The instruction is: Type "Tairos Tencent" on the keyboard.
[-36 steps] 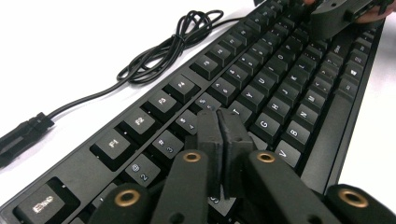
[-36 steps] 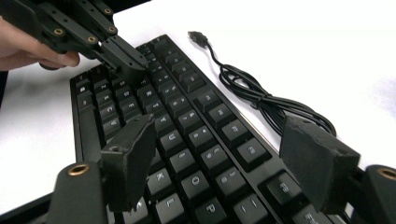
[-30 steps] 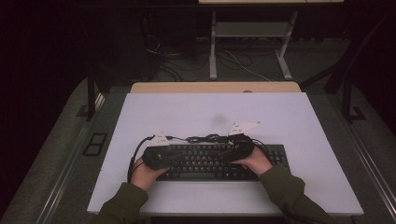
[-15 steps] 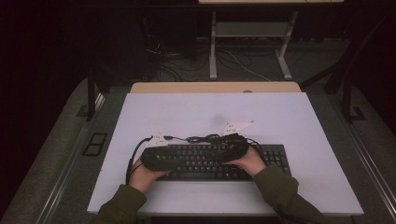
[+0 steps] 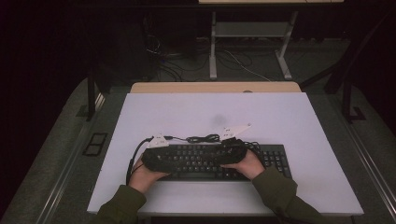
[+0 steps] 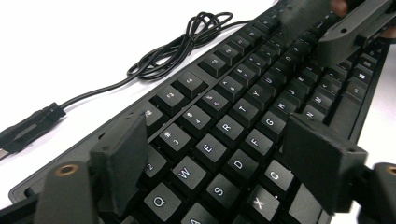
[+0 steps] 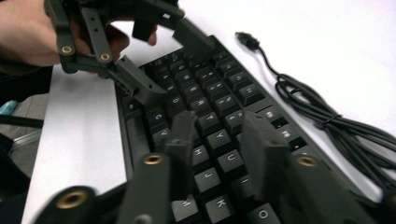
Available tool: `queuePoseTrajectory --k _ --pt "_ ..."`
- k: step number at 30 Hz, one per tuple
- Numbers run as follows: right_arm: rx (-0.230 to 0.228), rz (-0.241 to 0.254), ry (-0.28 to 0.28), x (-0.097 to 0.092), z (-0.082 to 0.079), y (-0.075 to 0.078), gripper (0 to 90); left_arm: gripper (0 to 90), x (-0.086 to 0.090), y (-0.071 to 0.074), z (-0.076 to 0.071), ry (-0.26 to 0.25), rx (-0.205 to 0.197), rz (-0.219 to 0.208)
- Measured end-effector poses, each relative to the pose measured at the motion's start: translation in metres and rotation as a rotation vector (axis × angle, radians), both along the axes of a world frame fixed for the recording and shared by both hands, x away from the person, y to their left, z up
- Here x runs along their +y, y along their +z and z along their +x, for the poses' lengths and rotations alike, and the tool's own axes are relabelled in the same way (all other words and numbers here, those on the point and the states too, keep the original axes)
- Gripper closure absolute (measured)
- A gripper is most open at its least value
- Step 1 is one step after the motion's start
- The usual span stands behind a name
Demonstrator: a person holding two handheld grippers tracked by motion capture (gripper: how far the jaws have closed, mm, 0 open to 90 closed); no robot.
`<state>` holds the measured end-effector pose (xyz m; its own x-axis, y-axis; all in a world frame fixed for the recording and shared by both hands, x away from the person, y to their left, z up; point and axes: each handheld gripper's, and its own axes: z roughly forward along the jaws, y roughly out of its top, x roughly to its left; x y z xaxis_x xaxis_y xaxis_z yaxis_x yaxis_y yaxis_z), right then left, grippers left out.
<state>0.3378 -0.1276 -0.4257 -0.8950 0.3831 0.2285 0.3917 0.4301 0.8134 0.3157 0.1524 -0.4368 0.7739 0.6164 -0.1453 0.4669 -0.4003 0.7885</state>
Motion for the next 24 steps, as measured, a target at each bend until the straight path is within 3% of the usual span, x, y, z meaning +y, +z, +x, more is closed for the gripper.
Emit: queuePoseTrajectory --k 8,24 --pt "0.016 -0.026 0.061 0.005 -0.006 -0.002 88.1 17.7 -0.001 0.000 0.000 -0.004 -0.004 -0.001" --pt "0.033 -0.096 0.115 0.016 -0.012 -0.010 89.2 16.8 -0.001 0.000 0.000 -0.013 -0.013 -0.006"
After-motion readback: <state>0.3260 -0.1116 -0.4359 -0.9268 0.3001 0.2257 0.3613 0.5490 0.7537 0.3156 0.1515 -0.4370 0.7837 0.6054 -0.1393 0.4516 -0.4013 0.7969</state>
